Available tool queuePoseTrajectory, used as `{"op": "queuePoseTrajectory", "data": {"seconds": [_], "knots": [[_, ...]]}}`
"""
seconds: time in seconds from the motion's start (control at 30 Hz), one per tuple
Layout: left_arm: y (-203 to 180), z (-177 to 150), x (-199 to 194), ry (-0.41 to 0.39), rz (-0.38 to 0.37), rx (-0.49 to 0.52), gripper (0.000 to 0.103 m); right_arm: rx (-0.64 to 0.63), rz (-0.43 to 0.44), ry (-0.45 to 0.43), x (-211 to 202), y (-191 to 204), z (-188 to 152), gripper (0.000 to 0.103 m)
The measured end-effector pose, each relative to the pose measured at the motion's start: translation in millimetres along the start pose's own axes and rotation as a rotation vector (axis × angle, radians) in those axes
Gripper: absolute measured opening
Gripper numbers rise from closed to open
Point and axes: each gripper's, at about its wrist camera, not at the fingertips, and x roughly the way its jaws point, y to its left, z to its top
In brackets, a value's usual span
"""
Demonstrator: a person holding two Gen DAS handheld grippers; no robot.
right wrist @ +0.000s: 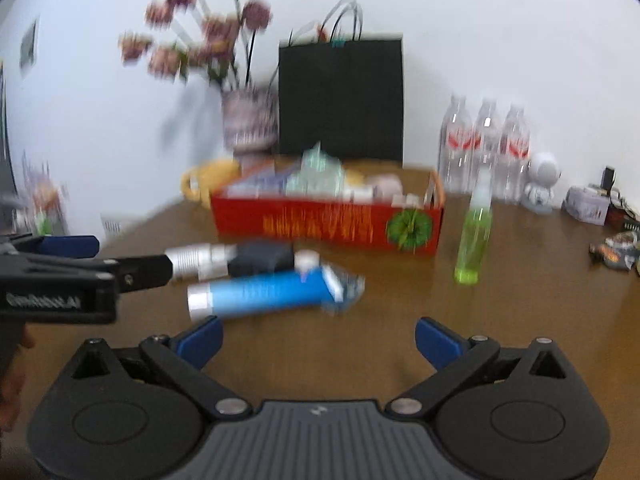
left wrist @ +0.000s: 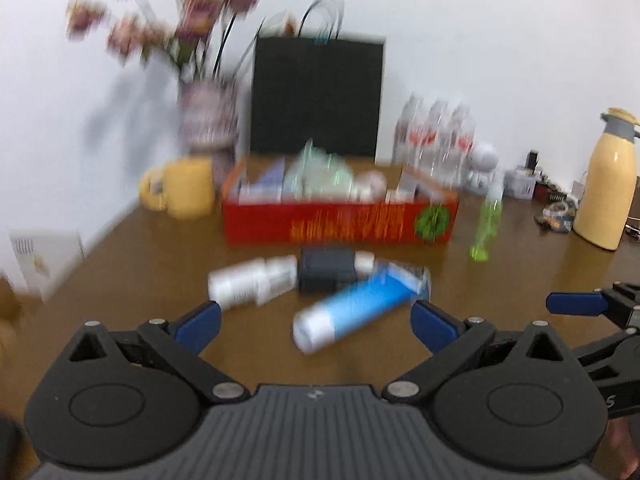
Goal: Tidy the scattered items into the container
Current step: 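Move both tools back from the box toward the blue tube and card pack, then grasp the blue cream tube with the left tool while the right grasps the blue starry card pack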
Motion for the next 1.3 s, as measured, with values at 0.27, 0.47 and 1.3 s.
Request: {"op": "queuePoseTrajectory", "data": {"seconds": [0.27,0.47,1.3], "knots": [[10.9,-22.0,20.9,0.079,0.04,-0.006,0.103,0.001,-0.033,0.096,25.0,6.1,-30.0,0.103],[11.1,-31.7,32.5,0.155,0.044,0.033,0.103,0.077,-0.046,0.13,31.9,-2.5,-35.9,0.103],[-33.2,4.2,90.6,0.167,-0.143,0.375,0.036,0.048,-0.095,0.154,44.4,-2.0,-29.7,0.103]]}}
